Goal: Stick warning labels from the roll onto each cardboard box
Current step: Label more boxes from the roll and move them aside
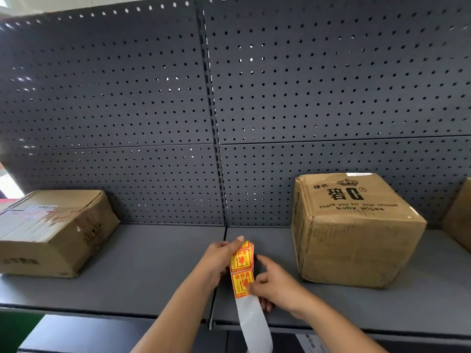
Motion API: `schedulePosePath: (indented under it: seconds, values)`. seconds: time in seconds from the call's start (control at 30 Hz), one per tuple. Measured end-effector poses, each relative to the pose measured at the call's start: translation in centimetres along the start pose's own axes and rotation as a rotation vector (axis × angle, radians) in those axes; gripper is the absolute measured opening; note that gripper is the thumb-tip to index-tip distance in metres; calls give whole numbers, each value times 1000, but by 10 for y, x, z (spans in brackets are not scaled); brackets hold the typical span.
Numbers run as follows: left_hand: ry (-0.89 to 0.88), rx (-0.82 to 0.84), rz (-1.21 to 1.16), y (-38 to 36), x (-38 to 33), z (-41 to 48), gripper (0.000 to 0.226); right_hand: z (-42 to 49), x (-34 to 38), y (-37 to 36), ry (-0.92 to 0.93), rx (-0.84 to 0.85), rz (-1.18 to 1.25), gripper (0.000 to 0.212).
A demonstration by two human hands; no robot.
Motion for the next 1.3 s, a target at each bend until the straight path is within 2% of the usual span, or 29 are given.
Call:
schedulePosePath:
  seconds: [0.17, 0.3, 0.4, 0.5, 0.57, 0.97, 1.2, 1.3]
  values:
    - [-23, -33, -196, -5, -6, 3, 56, -4, 1, 2, 7, -5, -35, 72]
    - [-60, -62, -273, -11, -24, 16, 53, 4, -3, 10, -6, -143, 35, 87]
    - [-105, -77, -269, -17, -47, 23, 46, 11, -4, 12, 7, -215, 86, 71]
    - [-154, -88, -208, -25, -62, 30, 43, 15, -6, 16, 49, -283, 63, 30]
    - [-167, -59, -162, -31, -62, 35, 44, 17, -8, 19, 59, -314, 37, 15]
    - [-256, 44, -123, -32, -49, 47, 48, 24, -12, 18, 3, -328, -45, 13]
    - [-330, -87, -104, -22, -48, 35, 65, 27, -17, 22, 4, -328, -40, 13]
    - [-452, -186, -47, -11, -41, 18, 47, 25, -17, 21, 9, -331, -37, 13]
Point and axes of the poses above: each hand's wrist, its own z-axis towards the middle knuckle, its own y-axis out of the back of the hand, x = y × z, the point moved 7 cm from there along z, towards the middle knuckle, and after that the axes turned 8 degrees about -x, right-handed, at the moved point
